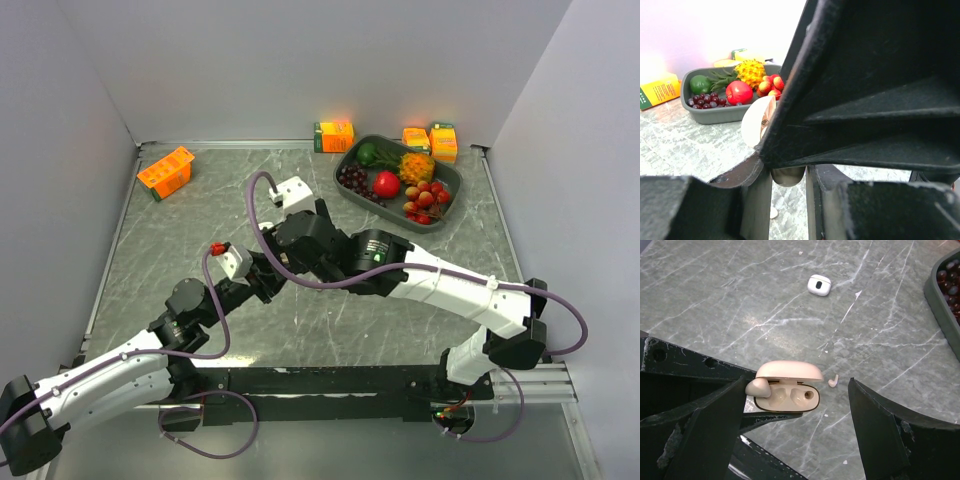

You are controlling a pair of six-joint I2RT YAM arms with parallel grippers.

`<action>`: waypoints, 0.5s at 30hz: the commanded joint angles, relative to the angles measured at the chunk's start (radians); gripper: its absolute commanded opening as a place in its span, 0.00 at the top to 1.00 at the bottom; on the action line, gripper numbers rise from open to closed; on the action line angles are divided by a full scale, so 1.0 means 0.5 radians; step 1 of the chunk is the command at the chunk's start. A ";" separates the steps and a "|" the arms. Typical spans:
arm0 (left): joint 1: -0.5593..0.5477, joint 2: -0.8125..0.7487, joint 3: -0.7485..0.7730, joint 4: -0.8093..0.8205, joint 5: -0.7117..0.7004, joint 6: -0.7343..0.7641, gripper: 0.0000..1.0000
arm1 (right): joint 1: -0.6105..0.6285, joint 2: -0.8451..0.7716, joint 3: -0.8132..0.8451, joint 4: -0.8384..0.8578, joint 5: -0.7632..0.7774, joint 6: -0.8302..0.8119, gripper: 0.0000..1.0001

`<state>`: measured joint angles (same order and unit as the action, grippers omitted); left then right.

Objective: Insert the wireless bluetooth earbuds into the charging case
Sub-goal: Adjust the earbud with the charging case.

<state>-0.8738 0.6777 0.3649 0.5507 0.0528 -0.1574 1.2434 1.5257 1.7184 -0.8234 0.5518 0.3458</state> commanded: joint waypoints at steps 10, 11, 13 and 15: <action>-0.007 -0.027 0.095 0.089 -0.038 0.032 0.99 | -0.008 -0.223 -0.083 -0.056 0.068 0.005 0.12; -0.004 -0.027 0.096 0.089 -0.035 0.032 0.99 | -0.008 -0.229 -0.086 -0.059 0.065 0.011 0.12; -0.007 -0.024 0.096 0.092 -0.041 0.036 0.99 | -0.008 -0.244 -0.090 -0.062 0.062 0.014 0.12; -0.004 -0.024 0.096 0.092 -0.047 0.039 0.99 | -0.011 -0.263 -0.099 -0.065 0.068 0.014 0.12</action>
<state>-0.8749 0.6777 0.3653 0.5503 0.0475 -0.1505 1.2469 1.4776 1.6768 -0.8169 0.5312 0.3527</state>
